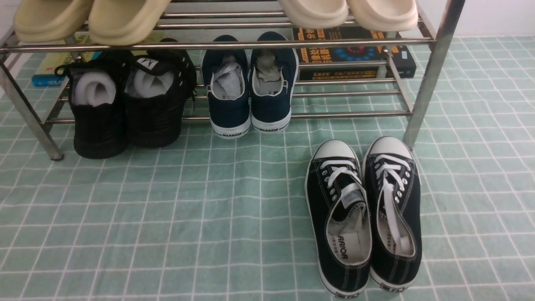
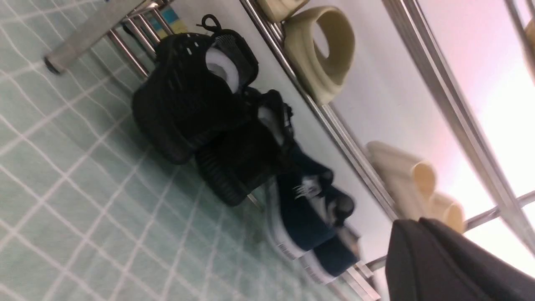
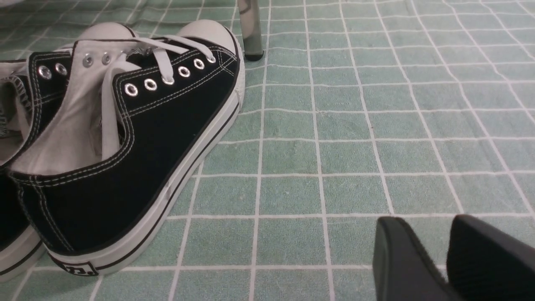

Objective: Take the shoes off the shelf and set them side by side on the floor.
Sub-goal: 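Grasp the leftmost shoe on the bottom shelf of the shoe rack with the left gripper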

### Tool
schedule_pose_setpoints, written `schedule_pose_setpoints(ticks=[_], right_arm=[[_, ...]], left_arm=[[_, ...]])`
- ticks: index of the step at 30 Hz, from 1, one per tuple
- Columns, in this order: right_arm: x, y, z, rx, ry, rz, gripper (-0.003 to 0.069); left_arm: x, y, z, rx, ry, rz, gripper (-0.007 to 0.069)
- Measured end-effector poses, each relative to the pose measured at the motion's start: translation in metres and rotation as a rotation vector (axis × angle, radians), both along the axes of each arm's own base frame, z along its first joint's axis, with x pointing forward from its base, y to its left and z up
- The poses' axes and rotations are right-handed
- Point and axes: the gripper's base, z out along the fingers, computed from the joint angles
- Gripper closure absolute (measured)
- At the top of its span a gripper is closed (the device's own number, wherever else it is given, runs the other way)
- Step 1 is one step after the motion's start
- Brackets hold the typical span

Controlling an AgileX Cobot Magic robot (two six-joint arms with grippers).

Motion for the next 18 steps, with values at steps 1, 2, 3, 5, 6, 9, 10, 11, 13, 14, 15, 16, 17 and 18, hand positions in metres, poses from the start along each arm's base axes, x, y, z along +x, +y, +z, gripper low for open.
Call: schedule_pose_setpoints(ticks=[1, 2, 3, 5, 6, 9, 10, 11, 13, 14, 15, 16, 17, 18], right_arm=[[0.0, 0.0, 0.0, 0.0, 0.0, 0.0, 0.0456], [0.0, 0.0, 0.0, 0.0, 0.0, 0.0, 0.0456], [0.0, 0.0, 0.0, 0.0, 0.0, 0.0, 0.0456], [0.0, 0.0, 0.0, 0.0, 0.0, 0.0, 0.0456], [0.0, 0.0, 0.0, 0.0, 0.0, 0.0, 0.0456], [0.0, 0.0, 0.0, 0.0, 0.0, 0.0, 0.0456], [0.0, 0.0, 0.0, 0.0, 0.0, 0.0, 0.0456], [0.0, 0.0, 0.0, 0.0, 0.0, 0.0, 0.0456], [0.0, 0.0, 0.0, 0.0, 0.001, 0.0, 0.0456], [0.0, 0.0, 0.0, 0.0, 0.001, 0.0, 0.0456], [0.0, 0.0, 0.0, 0.0, 0.001, 0.0, 0.0456], [0.0, 0.0, 0.0, 0.0, 0.001, 0.0, 0.0456], [0.0, 0.0, 0.0, 0.0, 0.001, 0.0, 0.0455], [0.0, 0.0, 0.0, 0.0, 0.001, 0.0, 0.0454]], left_arm=[[0.006, 0.0, 0.007, 0.047, 0.057, -0.007, 0.0624], [0.014, -0.001, 0.01, 0.101, 0.144, -0.022, 0.0624], [0.02, -0.001, 0.011, 0.141, 0.224, -0.04, 0.0624], [0.038, -0.003, 0.008, 0.234, 0.44, -0.102, 0.0624], [0.049, -0.003, 0.005, 0.279, 0.558, -0.144, 0.0624], [0.083, -0.002, 0.003, 0.365, 0.751, -0.206, 0.0613], [0.085, -0.002, 0.004, 0.372, 0.758, -0.209, 0.061], [0.103, 0.0, 0.007, 0.404, 0.797, -0.213, 0.0592], [0.13, 0.003, 0.013, 0.444, 0.832, -0.207, 0.055], [0.143, 0.005, 0.015, 0.46, 0.846, -0.203, 0.0523], [0.148, 0.005, 0.016, 0.467, 0.852, -0.201, 0.0511], [0.159, 0.006, 0.018, 0.473, 0.861, -0.195, 0.0486], [0.18, 0.008, 0.021, 0.485, 0.872, -0.181, 0.0428], [0.192, 0.01, 0.023, 0.487, 0.873, -0.168, 0.0389]])
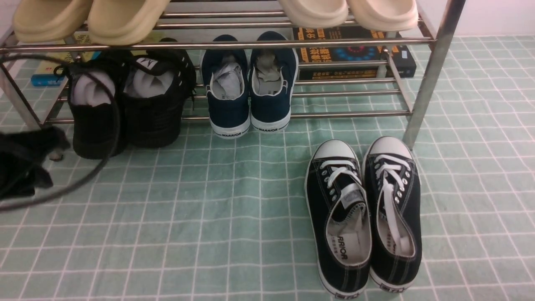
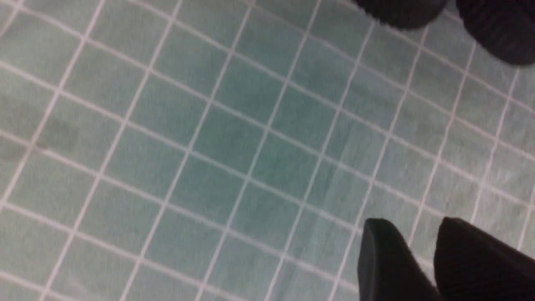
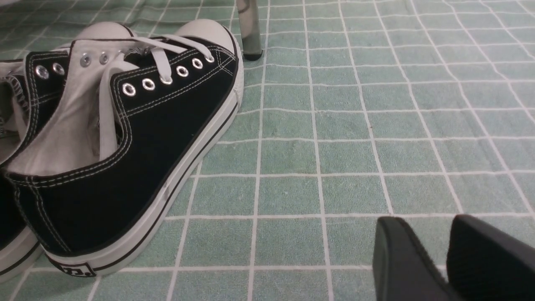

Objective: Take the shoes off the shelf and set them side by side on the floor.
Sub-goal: 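Grasp the leftmost shoe on the bottom shelf of the shoe rack with the left gripper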

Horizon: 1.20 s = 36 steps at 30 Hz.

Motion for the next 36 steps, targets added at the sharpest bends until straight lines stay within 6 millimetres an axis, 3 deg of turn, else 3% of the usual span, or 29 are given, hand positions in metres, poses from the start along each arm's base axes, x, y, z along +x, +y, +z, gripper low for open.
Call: schedule_pose_setpoints(ticks=[5, 9, 15, 21, 31, 34, 36], right_arm=[[0.0, 0.0, 0.0, 0.0, 0.0, 0.0, 0.0451], [0.0, 0.0, 0.0, 0.0, 0.0, 0.0, 0.0443], [0.0, 0.0, 0.0, 0.0, 0.0, 0.0, 0.0436], [0.0, 0.0, 0.0, 0.0, 0.0, 0.0, 0.0431], [0.0, 0.0, 0.0, 0.0, 0.0, 0.0, 0.0422], [0.0, 0.0, 0.0, 0.0, 0.0, 0.0, 0.0421], [0.0, 0.0, 0.0, 0.0, 0.0, 0.0, 0.0421]], left_arm=[[0.048, 0.005, 0.007, 0.012, -0.121, 0.065, 0.021], [0.068, 0.005, 0.007, -0.012, -0.243, 0.09, 0.0147], [0.09, 0.004, -0.003, -0.033, -0.332, 0.079, 0.0134], [0.113, 0.003, -0.036, -0.032, -0.291, 0.067, 0.0133], [0.131, 0.005, -0.06, 0.086, -0.293, -0.033, 0.0133], [0.135, 0.004, -0.068, 0.09, -0.292, -0.045, 0.0145], [0.138, 0.004, -0.075, 0.091, -0.276, -0.048, 0.0199]])
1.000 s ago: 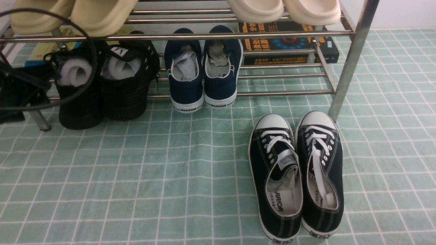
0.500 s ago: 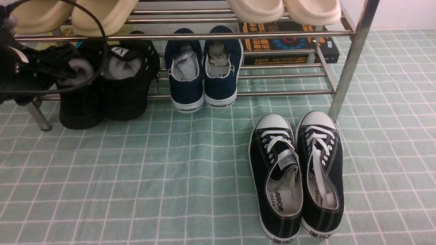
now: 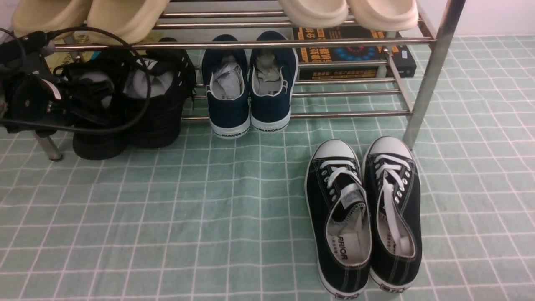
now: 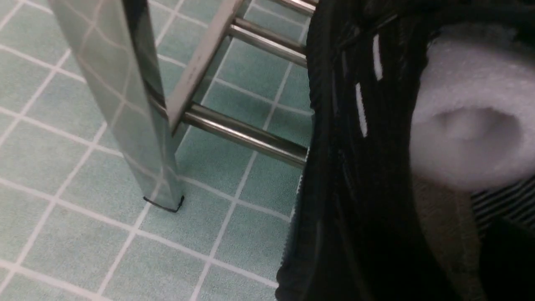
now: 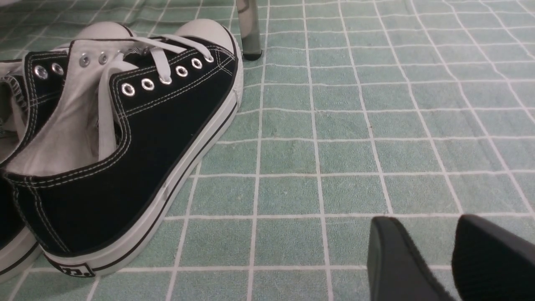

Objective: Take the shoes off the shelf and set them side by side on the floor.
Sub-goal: 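Grasp the leftmost shoe on the bottom shelf of the shoe rack with the left gripper, then set the held shoe down on the floor in front of the rack with the left gripper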

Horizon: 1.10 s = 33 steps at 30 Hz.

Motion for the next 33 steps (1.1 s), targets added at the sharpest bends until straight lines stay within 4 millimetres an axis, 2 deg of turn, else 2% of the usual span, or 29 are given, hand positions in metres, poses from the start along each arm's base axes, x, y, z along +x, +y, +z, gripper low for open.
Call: schedule_pose_setpoints(ticks=[1, 2, 3, 4, 6, 8, 16, 23, 28, 33], right_arm=[[0.0, 0.0, 0.0, 0.0, 0.0, 0.0, 0.0421], [0.0, 0.0, 0.0, 0.0, 0.0, 0.0, 0.0421], [0.0, 0.0, 0.0, 0.0, 0.0, 0.0, 0.0421], [0.0, 0.0, 0.0, 0.0, 0.0, 0.0, 0.0421], [0.0, 0.0, 0.0, 0.0, 0.0, 0.0, 0.0421], [0.0, 0.0, 0.0, 0.0, 0.0, 0.0, 0.042], [0.0, 0.0, 0.0, 0.0, 0.0, 0.0, 0.042], [0.0, 0.0, 0.0, 0.0, 0.0, 0.0, 0.042], [0.0, 0.0, 0.0, 0.0, 0.0, 0.0, 0.042], [0.0, 0.0, 0.0, 0.0, 0.0, 0.0, 0.042]], left_arm=[[0.001, 0.0, -0.002, 0.0, 0.005, -0.001, 0.0234], [0.001, -0.001, -0.004, 0.002, 0.013, -0.002, 0.0302], [0.001, -0.001, -0.004, 0.002, 0.016, -0.001, 0.033], [0.0, 0.0, -0.007, 0.008, 0.039, 0.003, 0.0435], [-0.001, 0.001, -0.009, 0.012, 0.06, 0.009, 0.0558], [-0.002, 0.001, -0.009, 0.014, 0.072, 0.013, 0.0603], [-0.026, 0.006, 0.019, 0.033, 0.131, 0.067, 0.0613], [-0.072, 0.011, 0.072, 0.049, 0.136, 0.133, 0.0612], [-0.122, 0.015, 0.11, 0.054, 0.144, 0.194, 0.061], [-0.163, 0.017, 0.124, 0.053, 0.204, 0.248, 0.061]])
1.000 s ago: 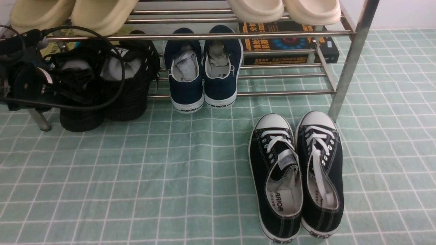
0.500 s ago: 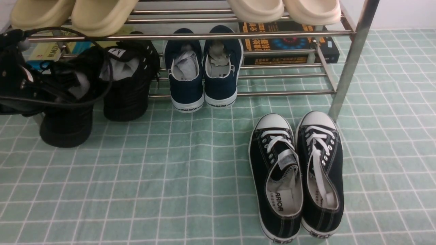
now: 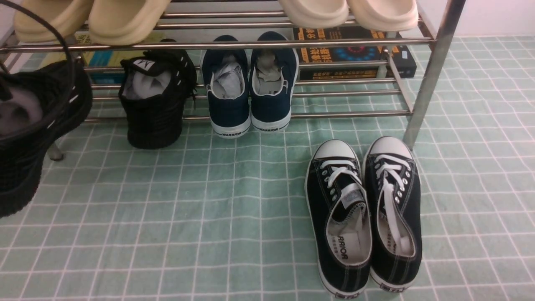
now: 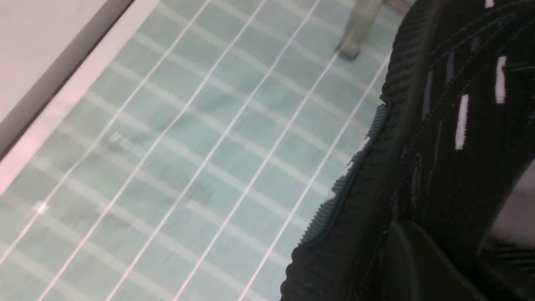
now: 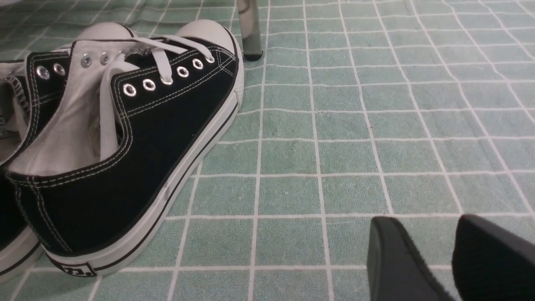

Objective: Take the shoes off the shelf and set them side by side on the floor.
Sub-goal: 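Set the held shoe down on the floor in front of the rack with the left gripper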

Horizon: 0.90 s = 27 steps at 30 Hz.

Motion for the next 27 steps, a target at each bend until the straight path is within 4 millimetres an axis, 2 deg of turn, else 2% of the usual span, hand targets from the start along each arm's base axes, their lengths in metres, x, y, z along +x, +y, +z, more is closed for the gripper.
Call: schedule_pose_setpoints(ticks=[1, 2, 6, 7, 13, 19, 27], right_arm=[[0.0, 0.0, 0.0, 0.0, 0.0, 0.0, 0.042], [0.0, 0.0, 0.0, 0.0, 0.0, 0.0, 0.042], [0.0, 0.0, 0.0, 0.0, 0.0, 0.0, 0.042], [0.0, 0.0, 0.0, 0.0, 0.0, 0.0, 0.042], [0.0, 0.0, 0.0, 0.0, 0.0, 0.0, 0.042], [0.0, 0.0, 0.0, 0.0, 0.0, 0.0, 0.042], [0.0, 0.0, 0.0, 0.0, 0.0, 0.0, 0.042]], left_arm=[[0.0, 0.0, 0.0, 0.0, 0.005, 0.002, 0.061], [-0.01, 0.0, -0.005, -0.002, 0.028, 0.008, 0.061], [-0.025, 0.0, -0.031, -0.019, 0.074, 0.024, 0.061], [-0.029, -0.001, -0.044, -0.038, 0.074, 0.035, 0.061], [-0.027, -0.007, -0.094, -0.124, -0.033, 0.027, 0.0609], [-0.021, -0.012, -0.115, -0.18, -0.109, 0.01, 0.0608], [-0.009, -0.012, -0.137, -0.186, -0.021, 0.016, 0.0595]])
